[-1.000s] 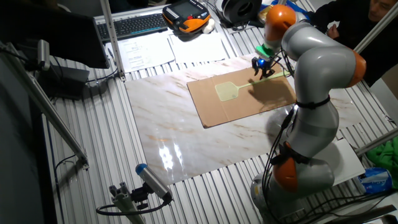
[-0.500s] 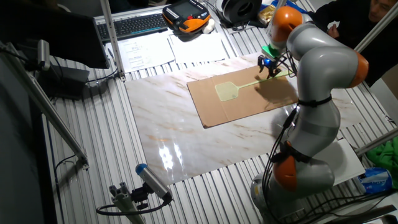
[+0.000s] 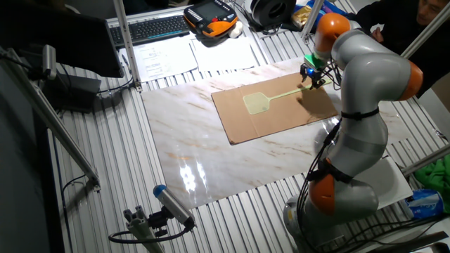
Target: Swat with a flyswatter
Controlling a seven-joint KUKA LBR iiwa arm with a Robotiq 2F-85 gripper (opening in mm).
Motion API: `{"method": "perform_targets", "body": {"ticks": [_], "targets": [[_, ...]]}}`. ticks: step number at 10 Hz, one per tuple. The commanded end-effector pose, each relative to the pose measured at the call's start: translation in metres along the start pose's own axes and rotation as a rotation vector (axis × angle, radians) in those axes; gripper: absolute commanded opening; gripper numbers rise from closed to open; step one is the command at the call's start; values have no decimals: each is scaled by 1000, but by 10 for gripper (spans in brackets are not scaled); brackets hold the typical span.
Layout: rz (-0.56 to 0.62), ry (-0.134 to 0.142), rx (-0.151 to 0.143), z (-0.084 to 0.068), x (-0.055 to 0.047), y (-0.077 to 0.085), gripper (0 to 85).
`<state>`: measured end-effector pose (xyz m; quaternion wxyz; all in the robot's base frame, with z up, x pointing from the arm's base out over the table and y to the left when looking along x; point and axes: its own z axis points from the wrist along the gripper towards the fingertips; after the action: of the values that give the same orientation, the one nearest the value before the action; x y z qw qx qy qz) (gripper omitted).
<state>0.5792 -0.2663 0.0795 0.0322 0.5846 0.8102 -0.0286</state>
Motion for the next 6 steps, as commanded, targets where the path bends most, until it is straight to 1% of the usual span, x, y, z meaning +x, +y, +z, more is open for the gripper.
{"method": "perform_targets", "body": {"ticks": [1, 3, 4, 6], "targets": [[6, -4, 4, 0, 0, -1, 510], [19, -10, 1, 3, -3, -1, 510], [19, -2, 0, 5, -4, -1, 510], [25, 5, 0, 14, -5, 4, 510]]}}
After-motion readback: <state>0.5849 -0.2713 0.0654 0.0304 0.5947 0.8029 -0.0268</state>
